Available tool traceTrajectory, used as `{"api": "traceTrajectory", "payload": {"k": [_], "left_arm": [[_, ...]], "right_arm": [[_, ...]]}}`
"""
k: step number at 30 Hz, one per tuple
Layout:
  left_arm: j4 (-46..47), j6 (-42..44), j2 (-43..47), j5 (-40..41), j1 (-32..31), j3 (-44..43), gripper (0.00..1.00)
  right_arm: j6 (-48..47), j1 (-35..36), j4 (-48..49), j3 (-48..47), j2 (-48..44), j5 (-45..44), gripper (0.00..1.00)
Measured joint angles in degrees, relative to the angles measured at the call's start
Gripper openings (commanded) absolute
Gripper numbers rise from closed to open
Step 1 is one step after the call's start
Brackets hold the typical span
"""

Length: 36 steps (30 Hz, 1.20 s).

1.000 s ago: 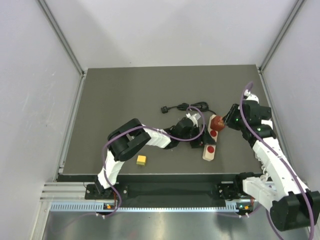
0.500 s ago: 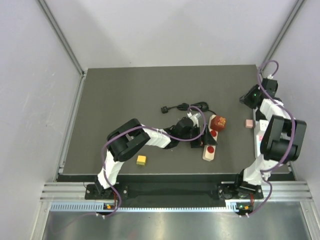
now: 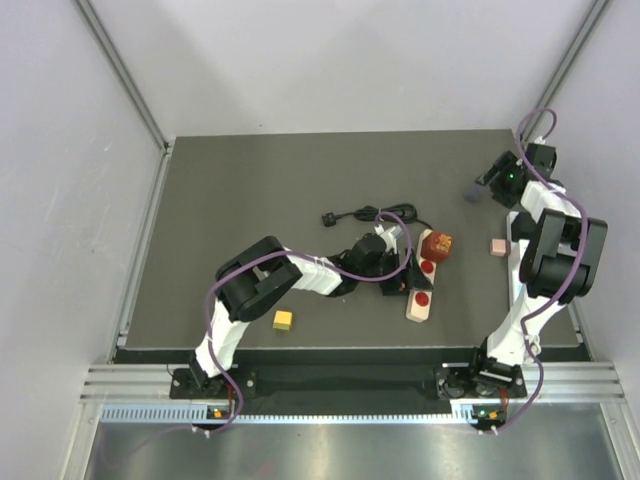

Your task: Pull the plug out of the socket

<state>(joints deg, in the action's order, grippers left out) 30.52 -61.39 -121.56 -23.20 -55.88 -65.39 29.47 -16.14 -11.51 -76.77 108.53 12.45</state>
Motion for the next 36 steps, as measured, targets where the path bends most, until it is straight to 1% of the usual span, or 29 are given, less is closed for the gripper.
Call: {"api": "traceTrajectory", "payload": {"k": [1, 2, 4, 6, 10, 14, 18, 21, 24, 30, 33, 36], "left_arm": [[0.17, -0.09, -0.13, -0.11, 0.02, 0.00, 0.79], [0.50, -0.33, -0.39, -0.28, 0.04, 0.00, 0.77], [1.44, -0.81, -1.09, -0.74, 0.07, -0.02, 0.75], [2.16, -1.14, -1.51, -1.09, 0.11, -0.02, 0.74], [2.91, -1.55, -1.81, -1.44, 0.11, -0.02, 0.74], [3.04, -1.73, -1.97, -1.51, 0.11, -0.02, 0.73], [4.26, -2.01, -2.54, -2.05, 0.13, -0.02, 0.70], [4.98, -2.29, -2.78, -2.14, 0.17, 0.26, 0.66], [5.68, -2.47, -2.89, -2.32, 0.28, 0.76, 0.65], [7.08, -3.30, -3.50, -2.69, 0.46, 1.20, 0.61], [8.22, -4.00, -3.93, -2.95, 0.52, 1.40, 0.60], [8.87, -4.57, -4.28, -3.15, 0.57, 1.44, 0.58]], "right_arm": [[-0.11, 0.00, -0.13, -0.61, 0.00, -0.22, 0.72], [-0.46, 0.00, -0.39, -1.03, 0.00, -0.48, 0.75], [-1.05, 0.07, -1.60, -1.49, 0.02, -1.57, 0.80], [-1.88, 0.55, -3.23, -1.77, 0.02, -3.45, 0.85], [-3.82, 2.16, -8.13, -1.79, -0.70, -10.10, 0.86], [-4.68, 5.66, -13.75, -1.68, -4.55, -16.20, 0.85], [-5.31, 13.25, -17.09, -0.76, -11.52, -21.49, 0.87], [-5.20, 20.24, -17.88, 3.04, -17.75, -22.05, 0.88], [-4.90, 24.41, -18.25, 8.90, -22.91, -20.26, 0.88], [-5.99, 25.64, -18.40, 23.76, -31.45, -18.05, 0.90], [-7.10, 25.68, -18.51, 27.43, -34.84, -17.22, 0.91], [-8.15, 25.66, -17.33, 28.70, -36.50, -16.37, 0.91]]}}
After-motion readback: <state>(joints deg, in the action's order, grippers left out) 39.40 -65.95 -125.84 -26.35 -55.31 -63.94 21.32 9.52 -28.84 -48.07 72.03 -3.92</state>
